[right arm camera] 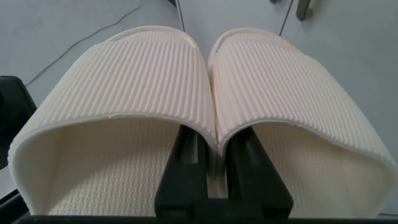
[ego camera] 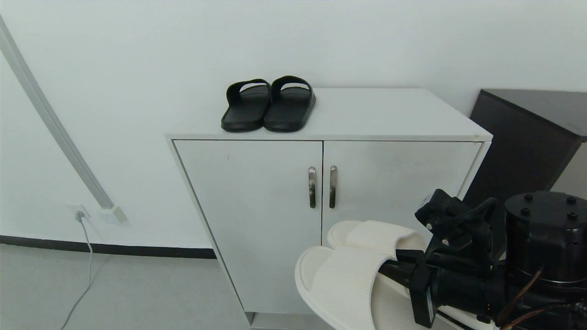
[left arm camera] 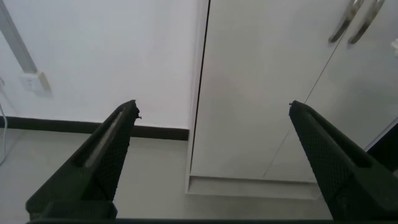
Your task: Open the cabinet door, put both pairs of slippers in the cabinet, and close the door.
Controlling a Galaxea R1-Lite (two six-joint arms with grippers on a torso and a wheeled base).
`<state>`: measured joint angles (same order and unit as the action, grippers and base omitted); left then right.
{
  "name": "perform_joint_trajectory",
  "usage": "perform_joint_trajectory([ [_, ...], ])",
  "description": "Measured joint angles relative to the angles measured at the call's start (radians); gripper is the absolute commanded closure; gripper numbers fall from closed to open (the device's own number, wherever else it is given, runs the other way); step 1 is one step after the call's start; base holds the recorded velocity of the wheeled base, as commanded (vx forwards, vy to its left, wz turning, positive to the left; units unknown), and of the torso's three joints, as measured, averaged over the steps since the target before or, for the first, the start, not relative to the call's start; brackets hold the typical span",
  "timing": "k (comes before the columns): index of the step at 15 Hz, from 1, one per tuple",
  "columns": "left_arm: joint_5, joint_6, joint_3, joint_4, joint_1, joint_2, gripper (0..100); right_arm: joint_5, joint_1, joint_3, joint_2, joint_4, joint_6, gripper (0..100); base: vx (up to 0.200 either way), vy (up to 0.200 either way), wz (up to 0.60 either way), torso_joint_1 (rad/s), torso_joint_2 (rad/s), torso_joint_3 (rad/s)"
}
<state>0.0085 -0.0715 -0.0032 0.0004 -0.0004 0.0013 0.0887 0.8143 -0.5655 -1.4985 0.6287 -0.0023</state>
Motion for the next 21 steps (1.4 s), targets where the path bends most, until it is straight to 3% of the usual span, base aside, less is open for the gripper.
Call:
perform_joint_trajectory([
  [2, 0.002, 0.06, 0.0, 0.002, 0.0, 0.0, 0, 0.0, 0.001, 0.004, 0.0, -0.001, -0.003, 100, 0.0, 0.0, 0.0, -0.122, 0.47, 0.339],
  [3, 0.003, 0.063, -0.001, 0.002, 0.0, 0.0, 0, 0.0, 0.001, 0.005, 0.0, 0.0, -0.009, 100, 0.0, 0.0, 0.0, -0.1, 0.47, 0.344],
  [7, 0.006, 0.022, 0.0, 0.003, -0.001, 0.002, 0, 0.001, 0.001, 0.014, 0.001, 0.001, -0.022, 100, 0.0, 0.0, 0.0, -0.087, 0.45, 0.368],
  [11, 0.007, 0.021, 0.0, 0.005, 0.0, 0.016, 0, 0.002, 0.006, 0.02, 0.0, 0.0, -0.022, 100, 0.0, 0.0, 0.0, -0.025, 0.4, 0.375],
  [15, 0.0, 0.051, -0.009, 0.0, 0.0, 0.051, 0, 0.001, 0.01, 0.021, 0.0, 0.0, -0.02, 100, 0.0, 0.0, 0.0, 0.002, 0.08, 0.077],
  [17, -0.006, 0.045, -0.03, -0.001, -0.001, 0.072, 0, 0.001, 0.01, 0.021, 0.0, 0.0, -0.02, 100, 0.0, 0.0, 0.0, 0.0, 0.0, 0.0],
  [19, -0.034, 0.023, -0.118, -0.004, -0.002, 0.137, 0, 0.0, 0.011, 0.021, 0.0, 0.0, -0.021, 100, 0.0, 0.0, 0.0, 0.0, 0.0, 0.0],
  [21, -0.109, 0.013, -0.216, -0.015, -0.003, 0.261, 0, -0.01, 0.016, 0.025, 0.001, 0.0, -0.031, 100, 0.0, 0.0, 0.0, 0.0, 0.0, 0.0],
])
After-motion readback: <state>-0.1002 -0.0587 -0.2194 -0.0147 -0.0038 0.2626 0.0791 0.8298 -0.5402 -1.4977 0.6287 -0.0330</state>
